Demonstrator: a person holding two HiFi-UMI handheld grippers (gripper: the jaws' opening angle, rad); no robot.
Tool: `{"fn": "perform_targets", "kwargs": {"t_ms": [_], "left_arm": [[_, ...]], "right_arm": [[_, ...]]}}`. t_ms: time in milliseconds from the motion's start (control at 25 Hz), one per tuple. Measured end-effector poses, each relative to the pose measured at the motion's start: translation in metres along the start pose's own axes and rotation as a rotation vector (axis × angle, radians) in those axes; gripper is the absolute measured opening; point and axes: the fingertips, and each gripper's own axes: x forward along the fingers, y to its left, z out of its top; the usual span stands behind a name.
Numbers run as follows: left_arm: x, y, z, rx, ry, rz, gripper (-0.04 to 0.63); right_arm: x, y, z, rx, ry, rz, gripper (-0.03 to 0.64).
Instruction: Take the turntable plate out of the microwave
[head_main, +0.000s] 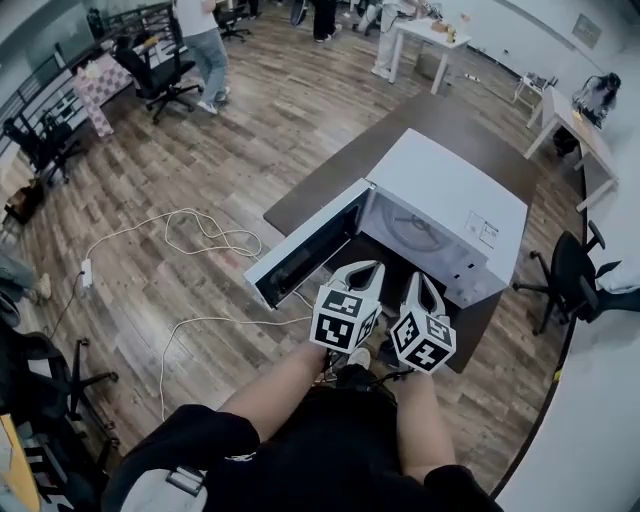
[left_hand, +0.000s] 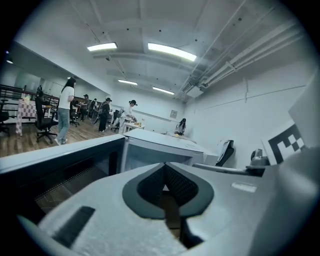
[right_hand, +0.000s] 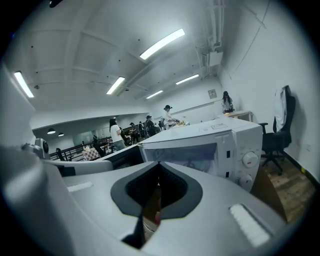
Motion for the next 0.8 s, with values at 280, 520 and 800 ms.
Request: {"fn": "perform_targets", "kwargs": {"t_ms": [280,520,800], "left_arm": [[0.034,-0.006,-0.006,0.042,0.046,-0.021,0.009],[0.063,0.009,-0.004,0.039,0.057,-0.015,0.009],[0.075,0.025,-0.007,0.047,0.075,-0.017,0.008]], "right_arm": [[0.036,-0.064,-0.018,0.243,0.015,-0.1,0.011],[0.078,-0.091,-0.035,0.405,-0.012,-0.095,0.034],[0.128,-0.12,-0.057,0.507,-0.003,-0.181,0.14]]}}
